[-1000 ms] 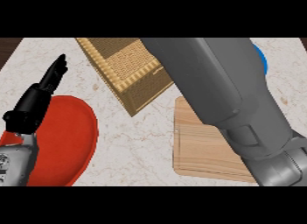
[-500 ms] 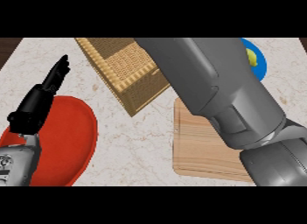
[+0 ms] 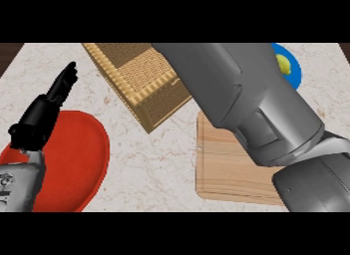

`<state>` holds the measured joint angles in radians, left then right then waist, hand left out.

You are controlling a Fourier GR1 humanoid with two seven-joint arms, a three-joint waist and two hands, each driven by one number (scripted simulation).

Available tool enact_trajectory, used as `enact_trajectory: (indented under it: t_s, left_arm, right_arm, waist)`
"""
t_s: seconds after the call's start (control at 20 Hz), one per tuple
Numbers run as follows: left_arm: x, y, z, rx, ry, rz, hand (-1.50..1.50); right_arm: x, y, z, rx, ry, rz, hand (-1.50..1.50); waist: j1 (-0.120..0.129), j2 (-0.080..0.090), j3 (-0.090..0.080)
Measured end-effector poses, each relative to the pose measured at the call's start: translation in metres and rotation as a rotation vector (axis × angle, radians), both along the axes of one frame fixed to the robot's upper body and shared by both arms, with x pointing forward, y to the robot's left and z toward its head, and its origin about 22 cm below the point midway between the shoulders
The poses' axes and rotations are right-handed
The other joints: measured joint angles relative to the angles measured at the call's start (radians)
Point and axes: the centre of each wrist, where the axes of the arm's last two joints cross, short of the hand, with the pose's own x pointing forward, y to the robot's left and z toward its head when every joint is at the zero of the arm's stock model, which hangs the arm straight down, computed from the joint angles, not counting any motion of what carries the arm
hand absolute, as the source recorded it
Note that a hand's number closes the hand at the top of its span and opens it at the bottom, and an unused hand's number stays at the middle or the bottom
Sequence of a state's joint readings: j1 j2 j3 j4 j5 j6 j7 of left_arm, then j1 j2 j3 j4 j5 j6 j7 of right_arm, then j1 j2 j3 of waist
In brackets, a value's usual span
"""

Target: Pick the tomato from the cutting board and place it in the basket

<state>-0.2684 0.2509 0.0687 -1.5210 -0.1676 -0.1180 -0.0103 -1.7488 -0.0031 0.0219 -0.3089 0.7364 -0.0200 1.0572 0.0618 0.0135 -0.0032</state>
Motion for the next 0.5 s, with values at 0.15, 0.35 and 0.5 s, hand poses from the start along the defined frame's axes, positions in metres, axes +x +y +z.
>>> enact_trajectory:
  t_s: [0.15,0.35,0.5]
  left_arm:
    - [-0.0002,-0.0041,0.0023,-0.002,-0.003,-0.009,0.0]
    - [-0.0029,0.0011,0.0001,-0.006,-0.002,-0.004,0.0]
    - [-0.0017,0.0014,-0.001,-0.001,-0.002,0.01,0.0]
  right_arm:
    - [0.002,-0.0014,-0.0036,0.038,0.014,0.007,-1.5]
    - [-0.0003,0.0005,0.0031,0.108,-0.058,0.014,-1.5]
    - [-0.0016,-0.0003,0.0057,0.212,-0.176,-0.017,-1.5]
  waist:
    - [0.008,0.001,0.0]
    - [0.005,0.001,0.0]
    - [-0.007,0.001,0.001]
